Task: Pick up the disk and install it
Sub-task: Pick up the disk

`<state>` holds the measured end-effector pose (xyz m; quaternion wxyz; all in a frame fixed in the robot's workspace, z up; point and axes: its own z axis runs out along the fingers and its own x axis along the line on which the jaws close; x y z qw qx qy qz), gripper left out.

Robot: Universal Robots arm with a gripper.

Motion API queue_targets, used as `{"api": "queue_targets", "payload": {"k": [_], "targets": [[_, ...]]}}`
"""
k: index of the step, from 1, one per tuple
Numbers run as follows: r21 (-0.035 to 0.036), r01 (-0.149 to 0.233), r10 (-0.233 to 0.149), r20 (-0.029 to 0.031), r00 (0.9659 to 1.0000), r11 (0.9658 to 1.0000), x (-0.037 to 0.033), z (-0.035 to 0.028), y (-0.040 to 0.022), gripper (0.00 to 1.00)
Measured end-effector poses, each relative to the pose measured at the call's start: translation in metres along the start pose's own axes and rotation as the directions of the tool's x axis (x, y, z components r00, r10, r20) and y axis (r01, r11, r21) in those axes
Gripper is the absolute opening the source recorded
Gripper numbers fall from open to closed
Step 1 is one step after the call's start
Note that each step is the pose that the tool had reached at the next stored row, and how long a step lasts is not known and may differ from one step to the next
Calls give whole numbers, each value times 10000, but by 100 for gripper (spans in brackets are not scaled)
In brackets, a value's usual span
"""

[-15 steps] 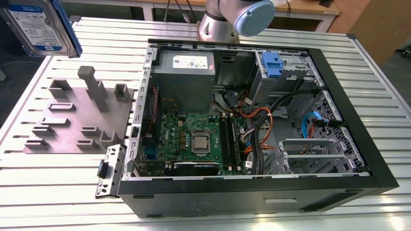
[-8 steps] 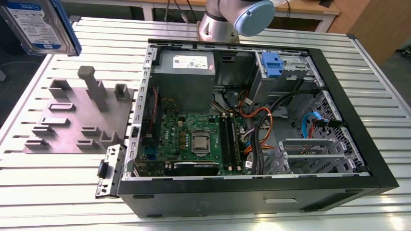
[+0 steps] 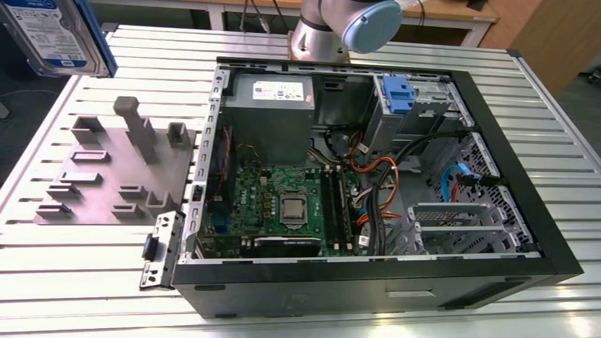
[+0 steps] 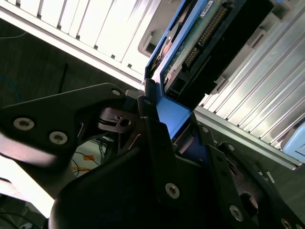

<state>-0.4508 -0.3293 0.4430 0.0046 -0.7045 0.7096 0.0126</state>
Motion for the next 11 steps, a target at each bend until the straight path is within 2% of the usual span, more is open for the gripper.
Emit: {"api": "queue_targets", "payload": {"k": [11], "targets": [[0,0,0,0,10000,10000,-3,-123,1,36]]}}
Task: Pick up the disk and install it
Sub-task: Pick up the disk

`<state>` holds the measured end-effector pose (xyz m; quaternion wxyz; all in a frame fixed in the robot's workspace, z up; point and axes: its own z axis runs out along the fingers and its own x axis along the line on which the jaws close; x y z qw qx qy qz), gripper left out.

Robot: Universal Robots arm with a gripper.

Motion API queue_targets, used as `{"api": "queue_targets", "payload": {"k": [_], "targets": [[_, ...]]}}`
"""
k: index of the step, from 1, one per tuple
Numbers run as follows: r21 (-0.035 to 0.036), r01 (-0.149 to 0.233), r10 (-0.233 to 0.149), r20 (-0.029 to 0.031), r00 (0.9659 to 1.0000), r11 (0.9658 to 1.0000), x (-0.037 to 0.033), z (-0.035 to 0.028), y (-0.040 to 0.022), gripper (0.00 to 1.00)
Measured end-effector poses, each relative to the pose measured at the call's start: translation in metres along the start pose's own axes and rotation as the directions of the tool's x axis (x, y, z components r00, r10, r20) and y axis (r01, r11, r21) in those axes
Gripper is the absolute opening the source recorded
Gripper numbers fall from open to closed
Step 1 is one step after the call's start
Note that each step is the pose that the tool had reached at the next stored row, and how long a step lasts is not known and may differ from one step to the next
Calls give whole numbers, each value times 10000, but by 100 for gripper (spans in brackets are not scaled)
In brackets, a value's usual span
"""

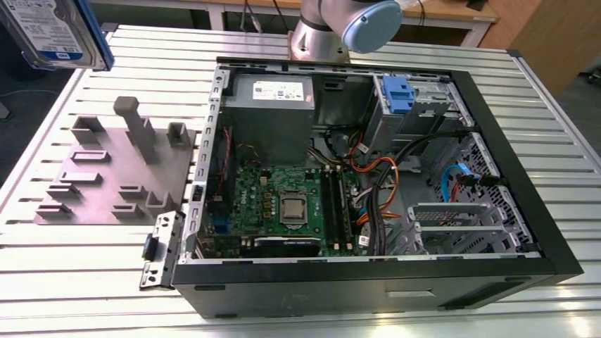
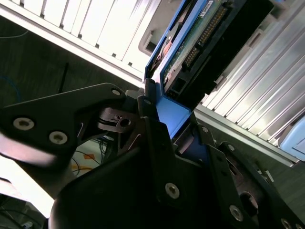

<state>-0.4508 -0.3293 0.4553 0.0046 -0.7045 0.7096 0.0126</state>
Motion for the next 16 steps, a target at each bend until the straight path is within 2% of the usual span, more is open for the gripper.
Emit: {"api": "queue_targets", "payload": {"k": [16], "targets": [[0,0,0,0,10000,10000,-4,-163,2,36]]}}
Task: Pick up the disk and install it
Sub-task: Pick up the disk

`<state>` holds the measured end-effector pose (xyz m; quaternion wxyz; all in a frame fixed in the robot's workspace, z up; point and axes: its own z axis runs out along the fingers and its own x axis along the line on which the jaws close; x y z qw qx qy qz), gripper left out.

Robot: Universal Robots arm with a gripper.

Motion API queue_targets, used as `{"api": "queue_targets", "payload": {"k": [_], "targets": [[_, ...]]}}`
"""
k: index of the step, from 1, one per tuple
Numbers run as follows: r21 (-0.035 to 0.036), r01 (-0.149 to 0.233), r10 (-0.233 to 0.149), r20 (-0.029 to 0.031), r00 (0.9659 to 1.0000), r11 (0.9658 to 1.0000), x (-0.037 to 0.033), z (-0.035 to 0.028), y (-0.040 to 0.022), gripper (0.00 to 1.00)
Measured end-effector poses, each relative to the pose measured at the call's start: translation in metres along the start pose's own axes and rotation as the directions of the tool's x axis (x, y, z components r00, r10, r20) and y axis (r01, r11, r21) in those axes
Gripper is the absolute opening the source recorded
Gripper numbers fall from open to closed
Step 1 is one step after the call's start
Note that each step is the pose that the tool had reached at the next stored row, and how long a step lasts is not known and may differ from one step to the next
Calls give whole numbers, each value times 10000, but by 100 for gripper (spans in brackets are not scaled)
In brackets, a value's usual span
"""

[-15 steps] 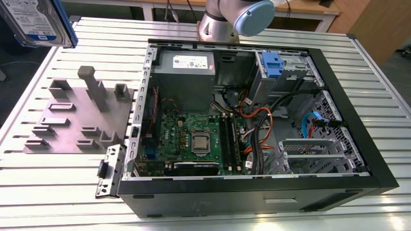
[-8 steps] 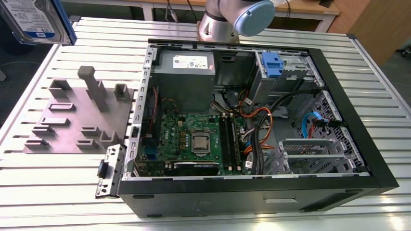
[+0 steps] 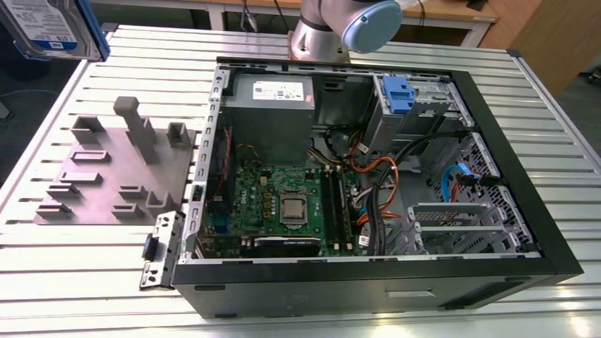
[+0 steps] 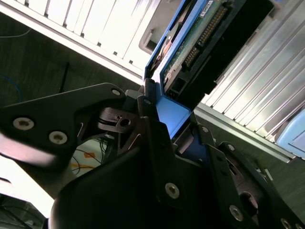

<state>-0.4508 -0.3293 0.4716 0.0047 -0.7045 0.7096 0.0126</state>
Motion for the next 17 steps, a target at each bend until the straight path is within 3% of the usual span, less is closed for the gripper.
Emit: {"api": "queue_targets", "payload": {"k": [4,5,10,17], "targets": [[0,0,0,0,10000,10000,-1,-51,0,36],[0,-1,1,0,10000,10000,-3,-137,2,36],[-2,0,0,0,10000,10000,-5,-209,2,36],[1,0,0,0,10000,10000,-6,-242,3,36]]}}
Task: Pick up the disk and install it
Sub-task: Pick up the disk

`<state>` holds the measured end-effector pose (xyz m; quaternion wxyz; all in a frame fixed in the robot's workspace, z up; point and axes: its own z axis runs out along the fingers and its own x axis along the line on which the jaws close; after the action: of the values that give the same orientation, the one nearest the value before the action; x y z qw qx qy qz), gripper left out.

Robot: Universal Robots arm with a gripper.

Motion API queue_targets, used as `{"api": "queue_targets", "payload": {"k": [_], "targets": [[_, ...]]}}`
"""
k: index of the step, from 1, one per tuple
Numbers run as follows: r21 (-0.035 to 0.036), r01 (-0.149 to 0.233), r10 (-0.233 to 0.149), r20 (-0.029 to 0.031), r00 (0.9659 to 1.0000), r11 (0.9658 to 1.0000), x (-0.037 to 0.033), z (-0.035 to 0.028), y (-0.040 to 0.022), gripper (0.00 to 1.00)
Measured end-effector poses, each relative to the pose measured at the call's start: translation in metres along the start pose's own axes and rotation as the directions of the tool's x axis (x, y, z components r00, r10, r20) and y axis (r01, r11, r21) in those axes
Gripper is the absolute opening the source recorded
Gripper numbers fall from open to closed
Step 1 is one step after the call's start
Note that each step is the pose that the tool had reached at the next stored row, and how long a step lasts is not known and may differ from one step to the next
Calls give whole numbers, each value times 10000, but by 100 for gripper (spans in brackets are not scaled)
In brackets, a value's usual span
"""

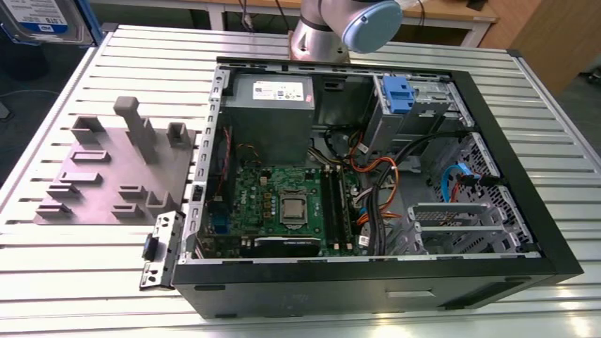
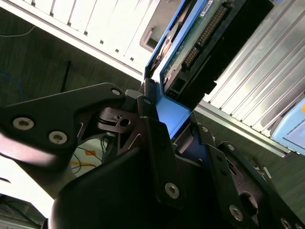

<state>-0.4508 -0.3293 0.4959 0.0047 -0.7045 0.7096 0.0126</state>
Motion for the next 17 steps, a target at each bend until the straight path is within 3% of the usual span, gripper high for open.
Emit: {"api": "queue_targets", "payload": {"k": [17], "targets": [[0,0,0,0,10000,10000,0,-1,-48,36]]}}
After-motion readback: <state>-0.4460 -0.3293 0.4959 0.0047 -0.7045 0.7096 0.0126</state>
